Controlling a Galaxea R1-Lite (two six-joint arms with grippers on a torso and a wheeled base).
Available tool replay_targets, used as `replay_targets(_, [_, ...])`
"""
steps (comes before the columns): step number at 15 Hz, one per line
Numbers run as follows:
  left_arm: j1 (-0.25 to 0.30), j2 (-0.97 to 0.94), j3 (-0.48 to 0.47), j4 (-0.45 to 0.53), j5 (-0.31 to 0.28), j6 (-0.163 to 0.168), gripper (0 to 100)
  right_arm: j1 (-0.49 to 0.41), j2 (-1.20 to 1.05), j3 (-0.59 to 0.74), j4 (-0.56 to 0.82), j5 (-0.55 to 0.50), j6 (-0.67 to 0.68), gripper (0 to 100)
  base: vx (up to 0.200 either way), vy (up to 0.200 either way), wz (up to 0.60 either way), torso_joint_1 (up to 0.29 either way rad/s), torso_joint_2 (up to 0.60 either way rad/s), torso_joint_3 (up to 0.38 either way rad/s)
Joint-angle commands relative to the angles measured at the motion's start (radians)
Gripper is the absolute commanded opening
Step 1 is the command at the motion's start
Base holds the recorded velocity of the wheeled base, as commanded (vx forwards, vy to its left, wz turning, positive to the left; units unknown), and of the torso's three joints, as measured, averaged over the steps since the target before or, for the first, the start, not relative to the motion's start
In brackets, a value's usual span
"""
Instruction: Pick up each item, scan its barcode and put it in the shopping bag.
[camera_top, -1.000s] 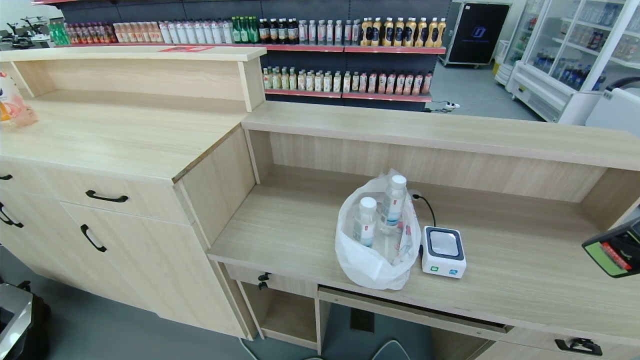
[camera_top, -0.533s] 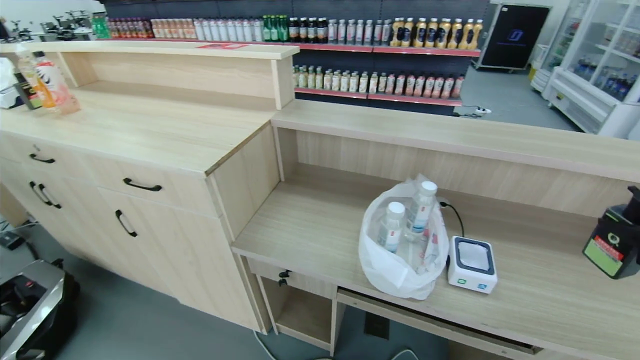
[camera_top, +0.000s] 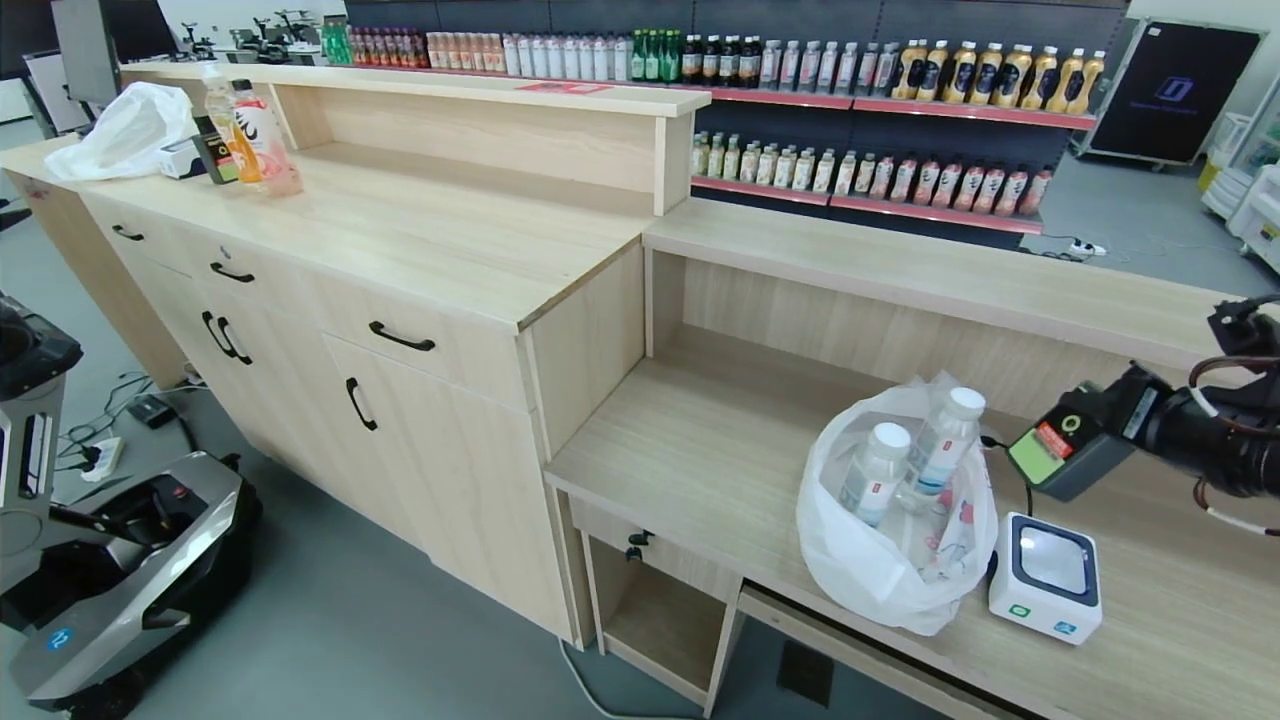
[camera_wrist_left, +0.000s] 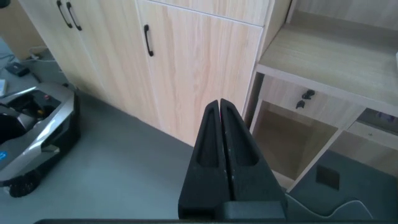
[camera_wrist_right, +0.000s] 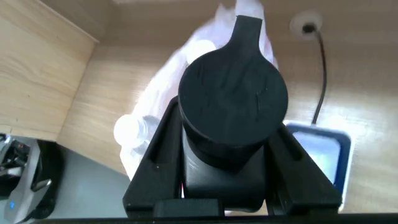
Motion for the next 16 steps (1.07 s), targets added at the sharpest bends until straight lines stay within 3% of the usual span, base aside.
replay_targets(1, [0.0,0.0,0.0,0.0,0.0,0.0,0,-0.029,0.096,0.028,-0.034,0.036,0.008,0,0.0,0.0,0.0,0.0,0.0,0.0])
replay_targets(8, [0.0,0.0,0.0,0.0,0.0,0.0,0,-0.217,0.249,0.031,-0.214,0.396,-0.001,0,0.0,0.0,0.0,0.0,0.0,0.0])
replay_targets(16, [0.0,0.0,0.0,0.0,0.0,0.0,0,-0.334,0.344,0.074,-0.319,0.57,-0.047,0,0.0,0.0,0.0,0.0,0.0,0.0])
